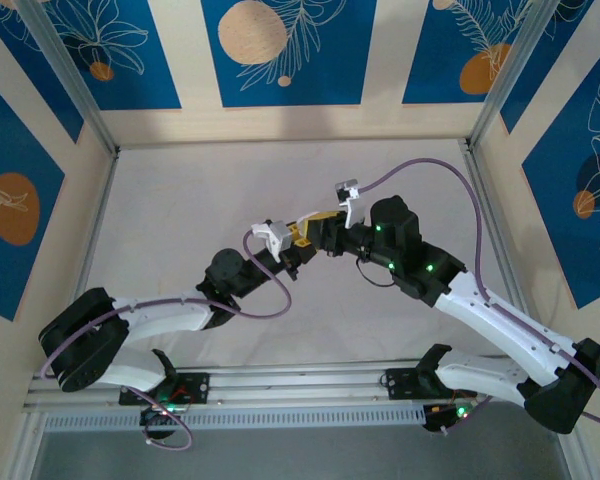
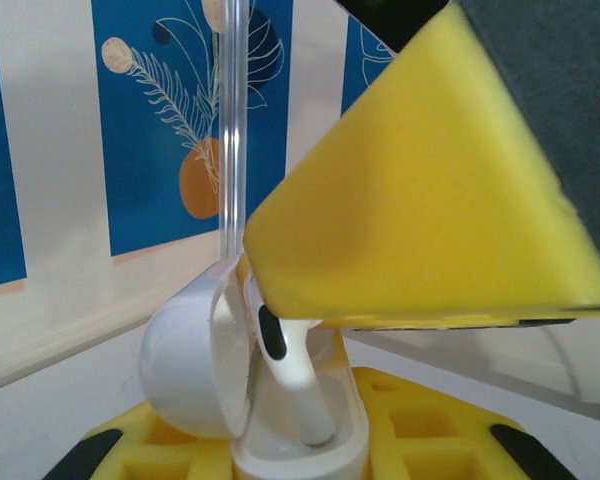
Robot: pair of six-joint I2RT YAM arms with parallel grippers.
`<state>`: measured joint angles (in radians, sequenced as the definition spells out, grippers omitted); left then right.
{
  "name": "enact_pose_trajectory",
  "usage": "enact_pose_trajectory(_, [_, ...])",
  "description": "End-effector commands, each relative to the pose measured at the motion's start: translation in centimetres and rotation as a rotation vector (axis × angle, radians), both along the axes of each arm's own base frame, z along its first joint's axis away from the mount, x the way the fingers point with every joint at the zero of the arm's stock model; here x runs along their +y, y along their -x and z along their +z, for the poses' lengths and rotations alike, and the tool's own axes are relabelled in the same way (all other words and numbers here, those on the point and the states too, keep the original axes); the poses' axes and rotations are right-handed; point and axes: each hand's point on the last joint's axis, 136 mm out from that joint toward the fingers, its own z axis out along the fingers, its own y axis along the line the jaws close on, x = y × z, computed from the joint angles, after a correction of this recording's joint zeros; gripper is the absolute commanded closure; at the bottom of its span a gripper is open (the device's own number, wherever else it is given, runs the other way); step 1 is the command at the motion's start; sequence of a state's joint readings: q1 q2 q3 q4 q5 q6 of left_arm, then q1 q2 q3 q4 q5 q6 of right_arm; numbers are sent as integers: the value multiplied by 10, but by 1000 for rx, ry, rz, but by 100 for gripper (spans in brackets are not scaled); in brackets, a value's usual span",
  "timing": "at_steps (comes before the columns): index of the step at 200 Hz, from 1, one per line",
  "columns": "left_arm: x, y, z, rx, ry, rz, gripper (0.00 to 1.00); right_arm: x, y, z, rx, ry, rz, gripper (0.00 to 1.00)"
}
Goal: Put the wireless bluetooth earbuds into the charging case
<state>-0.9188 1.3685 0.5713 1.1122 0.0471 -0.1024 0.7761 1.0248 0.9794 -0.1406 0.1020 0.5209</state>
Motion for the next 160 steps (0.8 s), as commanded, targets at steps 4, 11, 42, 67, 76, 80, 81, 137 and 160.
enact_pose_trajectory(4, [0,3,33,-53,98,-1,91,3,4,-4,-14,10,25,71])
enact_pose_trajectory(11, [0,3,33,-52,100,1,90,4,3,-4,-14,11,28,71])
enact_pose_trajectory(42, [1,2,34,-51,107,9,91,7,5,-6,-3,9,41,71])
enact_pose_trajectory(67, [2,0,37,-56,116,23,90,7,7,-6,5,10,46,71])
enact_pose_trajectory(76, [2,0,36,-58,114,26,90,7,8,-8,9,19,46,71])
enact_pose_trajectory(80, [3,0,37,-60,116,26,90,6,8,-9,11,22,46,71])
enact_pose_trajectory(81, [3,0,38,-61,116,27,90,6,8,-10,13,25,46,71])
enact_pose_trajectory(137, [3,0,40,-71,122,30,90,2,6,-33,71,123,28,68])
enact_pose_trajectory(160, [2,2,40,-74,119,23,90,2,5,-33,71,138,29,68])
